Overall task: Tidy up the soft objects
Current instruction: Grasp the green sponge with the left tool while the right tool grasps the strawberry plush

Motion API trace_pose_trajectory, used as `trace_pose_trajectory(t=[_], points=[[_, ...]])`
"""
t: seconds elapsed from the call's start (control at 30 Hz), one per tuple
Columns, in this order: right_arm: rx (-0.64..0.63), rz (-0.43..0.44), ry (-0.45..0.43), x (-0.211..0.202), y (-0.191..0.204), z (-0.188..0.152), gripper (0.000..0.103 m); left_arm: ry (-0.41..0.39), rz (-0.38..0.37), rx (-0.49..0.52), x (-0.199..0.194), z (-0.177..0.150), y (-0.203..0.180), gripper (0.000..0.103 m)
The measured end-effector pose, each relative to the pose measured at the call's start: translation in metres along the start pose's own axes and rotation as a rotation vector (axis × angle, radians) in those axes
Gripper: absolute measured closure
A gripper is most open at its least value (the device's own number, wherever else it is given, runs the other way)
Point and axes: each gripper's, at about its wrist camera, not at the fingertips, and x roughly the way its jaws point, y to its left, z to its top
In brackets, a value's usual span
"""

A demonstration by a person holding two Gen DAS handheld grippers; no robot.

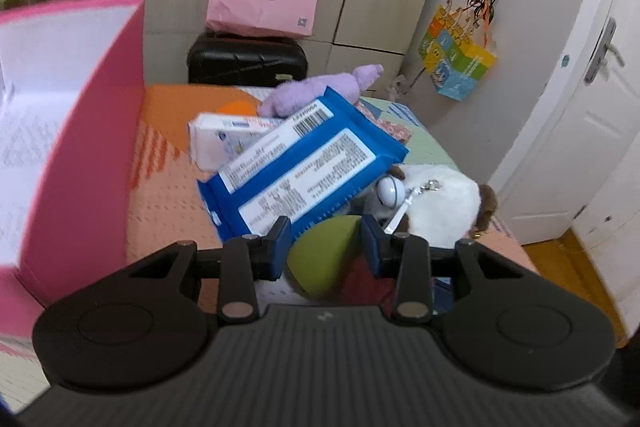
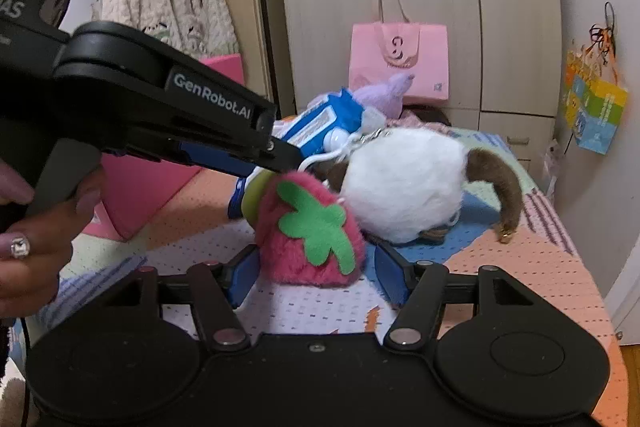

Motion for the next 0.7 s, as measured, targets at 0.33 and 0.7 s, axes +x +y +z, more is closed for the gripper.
trace_pose_trajectory(t=[0.33,0.7], points=[[-0.059,-0.043,-0.043,-0.006,0.012,-0.01,0.05,0.085,-0.086,-0.096,0.01,-0.002,0.01,0.051],[-0.053,-0.064,-0.021,-0.031,0.005,-0.022,0.049,0.054,-0.044,-0.053,0.022,-0.013,-0.002,0.051]])
